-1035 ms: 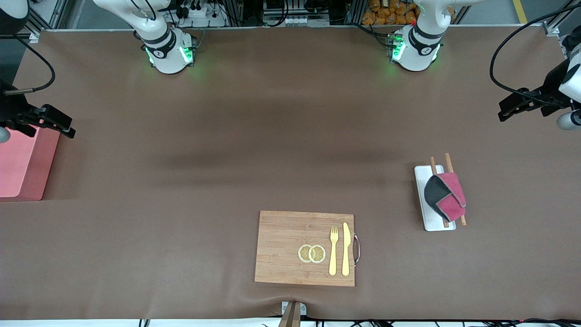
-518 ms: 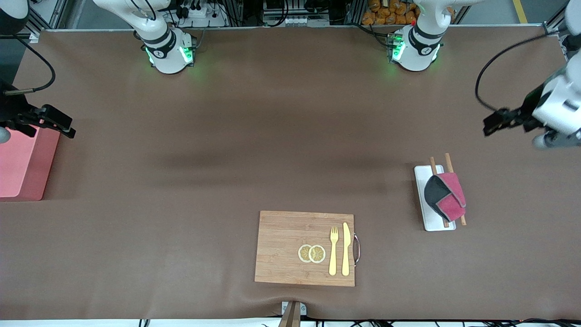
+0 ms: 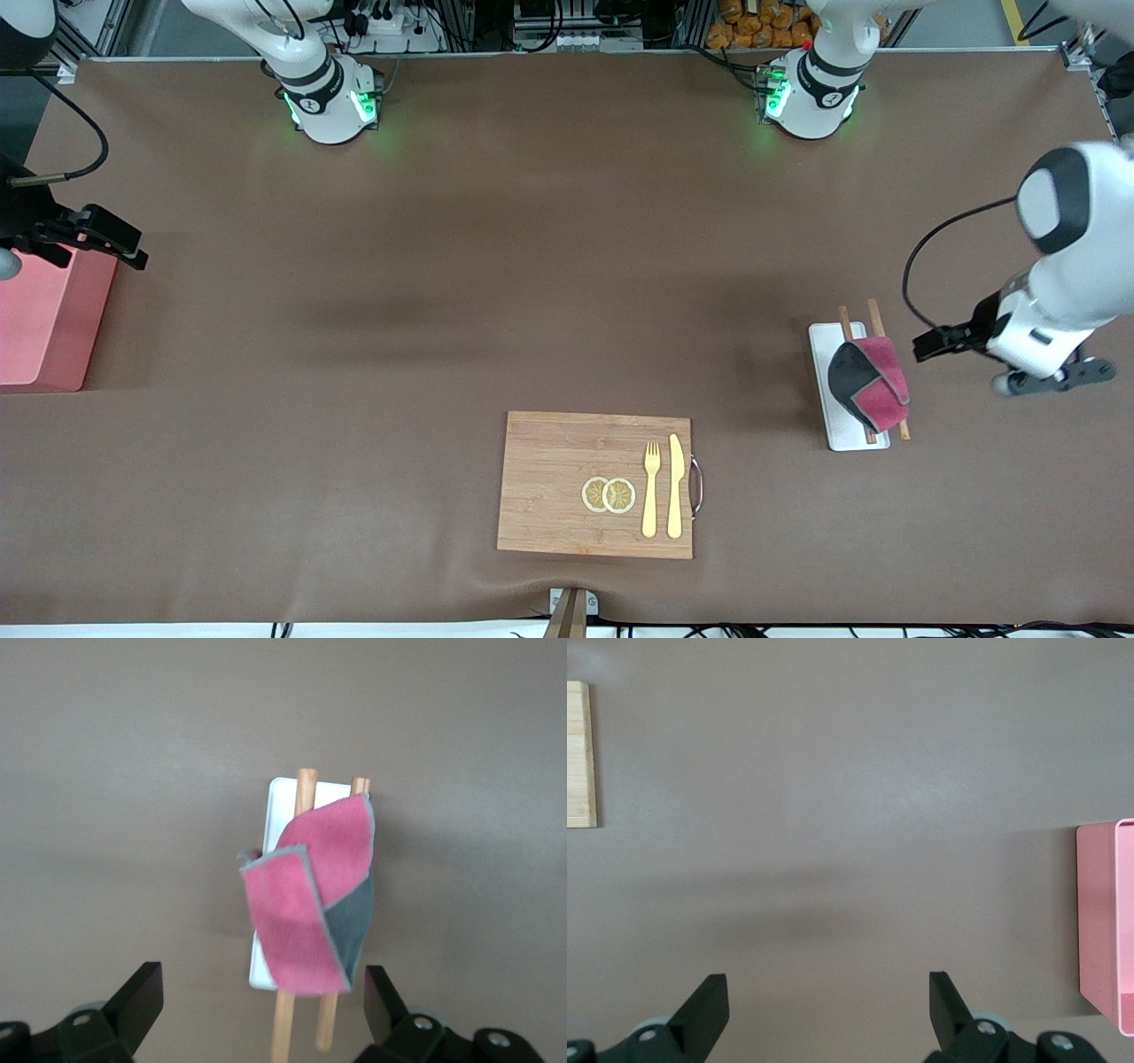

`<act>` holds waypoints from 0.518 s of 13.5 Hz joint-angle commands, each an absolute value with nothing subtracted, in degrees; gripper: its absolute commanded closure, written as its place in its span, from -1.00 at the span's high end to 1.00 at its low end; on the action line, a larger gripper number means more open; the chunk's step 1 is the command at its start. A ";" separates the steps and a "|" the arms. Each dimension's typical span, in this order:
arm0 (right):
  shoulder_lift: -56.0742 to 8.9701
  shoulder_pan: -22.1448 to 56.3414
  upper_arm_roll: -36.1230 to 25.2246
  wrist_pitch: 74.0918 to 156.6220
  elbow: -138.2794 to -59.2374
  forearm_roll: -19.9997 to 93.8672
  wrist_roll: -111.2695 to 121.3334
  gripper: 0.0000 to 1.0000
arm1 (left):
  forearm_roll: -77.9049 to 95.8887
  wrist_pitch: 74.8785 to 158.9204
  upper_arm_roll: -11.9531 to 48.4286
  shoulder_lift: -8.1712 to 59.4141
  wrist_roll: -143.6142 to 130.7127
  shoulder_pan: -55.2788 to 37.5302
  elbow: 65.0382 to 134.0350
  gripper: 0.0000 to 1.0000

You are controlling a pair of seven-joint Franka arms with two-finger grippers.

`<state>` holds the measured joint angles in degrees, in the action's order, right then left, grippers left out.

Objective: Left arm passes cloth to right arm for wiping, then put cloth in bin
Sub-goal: 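Reach the left gripper down to the pink cloth on the tray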

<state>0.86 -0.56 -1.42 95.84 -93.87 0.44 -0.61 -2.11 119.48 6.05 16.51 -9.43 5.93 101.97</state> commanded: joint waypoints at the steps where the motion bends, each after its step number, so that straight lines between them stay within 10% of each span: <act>1: 0.62 -1.76 -0.62 95.54 -93.52 0.26 -1.14 1.00 | -1.23 123.47 6.50 21.08 -10.28 5.98 100.46 1.00; 7: 0.44 -1.76 -0.62 95.36 -93.60 0.26 -1.06 1.00 | -1.32 125.59 6.50 24.69 -10.20 5.80 100.28 0.41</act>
